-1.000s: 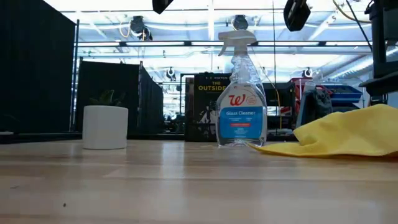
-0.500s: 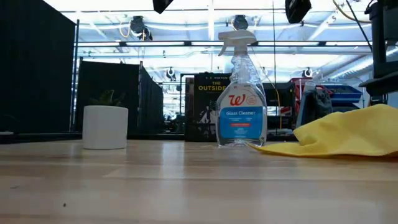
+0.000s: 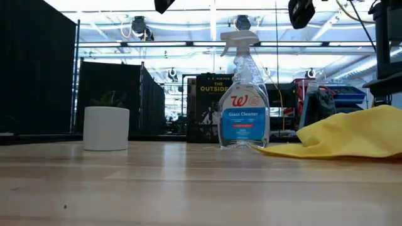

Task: Apply microfiber cloth
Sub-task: Spray the back of the cellphone using the spray bottle

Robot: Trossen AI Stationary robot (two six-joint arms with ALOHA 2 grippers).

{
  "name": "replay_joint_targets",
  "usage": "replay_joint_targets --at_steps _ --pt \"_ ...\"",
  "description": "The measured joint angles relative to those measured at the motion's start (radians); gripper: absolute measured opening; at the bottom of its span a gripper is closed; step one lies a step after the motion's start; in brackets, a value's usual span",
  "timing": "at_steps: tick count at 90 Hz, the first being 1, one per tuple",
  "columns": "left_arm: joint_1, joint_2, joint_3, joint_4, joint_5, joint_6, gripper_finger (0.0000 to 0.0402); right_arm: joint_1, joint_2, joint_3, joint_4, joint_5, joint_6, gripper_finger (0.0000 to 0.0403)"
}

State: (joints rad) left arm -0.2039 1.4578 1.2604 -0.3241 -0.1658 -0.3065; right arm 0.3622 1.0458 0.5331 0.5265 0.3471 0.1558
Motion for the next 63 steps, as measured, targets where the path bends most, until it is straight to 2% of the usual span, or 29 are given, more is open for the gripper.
replay_joint_targets --at_steps 16,29,45,53,63 --pt "0.000 0.000 -0.015 0.002 -0.005 0.000 0.0122 0.000 0.000 0.000 -0.101 0.083 -0.019 0.0009" --pt "-0.021 0.001 -0.048 0.036 -0.091 0.000 0.0122 0.000 0.022 0.000 -0.247 0.216 -0.031 0.0009" --pt "-0.057 0.001 -0.138 0.291 -0.192 0.000 0.0122 0.000 0.084 0.000 -0.326 0.488 -0.057 0.0009" --pt "-0.073 0.012 -0.209 0.480 -0.268 -0.015 0.0122 0.000 0.122 0.000 -0.316 0.605 -0.092 0.0009" --pt "-0.088 0.042 -0.296 0.747 -0.373 -0.028 0.0122 -0.001 0.167 0.017 -0.281 0.683 -0.145 0.0009"
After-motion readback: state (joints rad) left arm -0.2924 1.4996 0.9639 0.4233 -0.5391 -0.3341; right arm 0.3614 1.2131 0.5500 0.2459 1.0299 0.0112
